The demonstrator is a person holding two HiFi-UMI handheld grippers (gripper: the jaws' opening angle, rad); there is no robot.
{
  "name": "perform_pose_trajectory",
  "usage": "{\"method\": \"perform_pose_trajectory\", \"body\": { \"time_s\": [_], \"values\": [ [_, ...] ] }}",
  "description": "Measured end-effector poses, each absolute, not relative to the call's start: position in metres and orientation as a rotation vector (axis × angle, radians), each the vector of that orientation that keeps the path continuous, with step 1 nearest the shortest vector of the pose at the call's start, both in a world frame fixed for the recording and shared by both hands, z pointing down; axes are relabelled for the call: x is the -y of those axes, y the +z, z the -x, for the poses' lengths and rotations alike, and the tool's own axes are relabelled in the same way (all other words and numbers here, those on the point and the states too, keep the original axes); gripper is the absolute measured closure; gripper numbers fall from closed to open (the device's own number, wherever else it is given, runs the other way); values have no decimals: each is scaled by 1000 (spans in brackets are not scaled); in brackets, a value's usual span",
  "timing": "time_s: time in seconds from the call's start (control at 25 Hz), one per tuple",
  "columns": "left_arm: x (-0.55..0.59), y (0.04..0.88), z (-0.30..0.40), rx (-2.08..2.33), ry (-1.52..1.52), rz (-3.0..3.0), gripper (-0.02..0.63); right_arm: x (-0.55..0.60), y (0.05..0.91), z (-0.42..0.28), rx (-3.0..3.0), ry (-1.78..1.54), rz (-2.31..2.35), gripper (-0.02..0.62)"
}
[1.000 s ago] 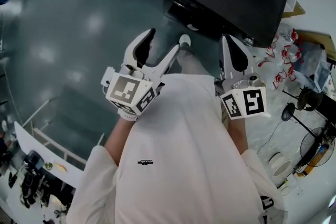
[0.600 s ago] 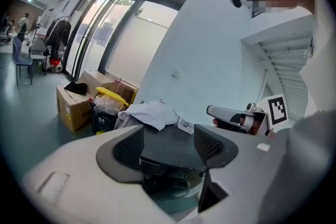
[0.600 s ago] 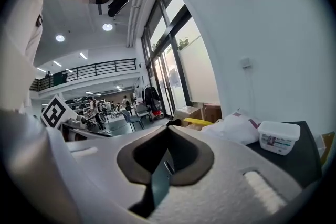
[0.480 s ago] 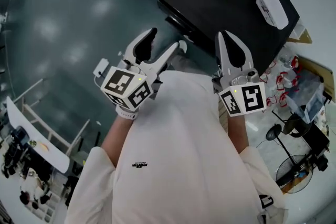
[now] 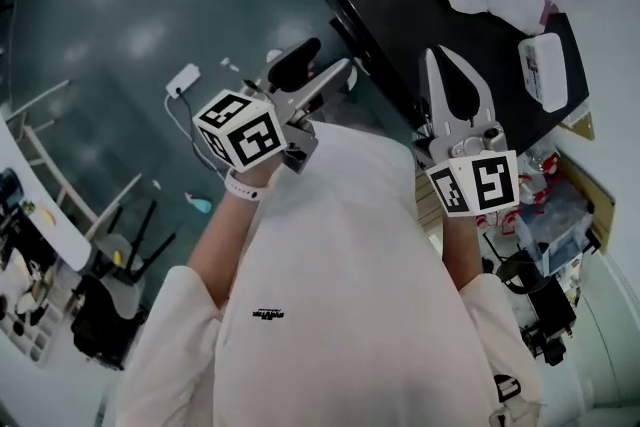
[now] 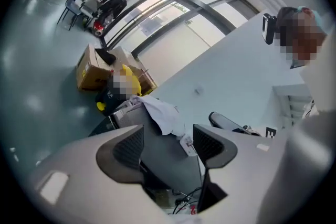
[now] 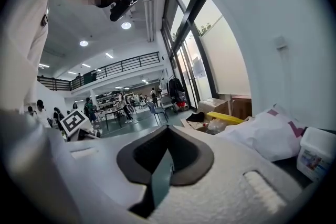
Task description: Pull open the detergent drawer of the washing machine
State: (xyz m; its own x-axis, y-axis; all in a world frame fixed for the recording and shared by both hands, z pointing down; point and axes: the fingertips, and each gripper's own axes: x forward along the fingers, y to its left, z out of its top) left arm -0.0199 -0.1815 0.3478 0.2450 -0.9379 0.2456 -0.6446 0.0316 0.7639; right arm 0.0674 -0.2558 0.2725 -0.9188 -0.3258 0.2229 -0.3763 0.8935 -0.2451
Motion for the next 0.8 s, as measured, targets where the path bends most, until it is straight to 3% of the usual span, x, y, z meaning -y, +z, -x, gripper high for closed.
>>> {"method": "perform_pose_trajectory", "body": {
  "time_s": [0.8],
  "values": [
    [220,469,14,1315,-526,-1549,285,255,316,-51,2774,440,-417,591]
  ]
}}
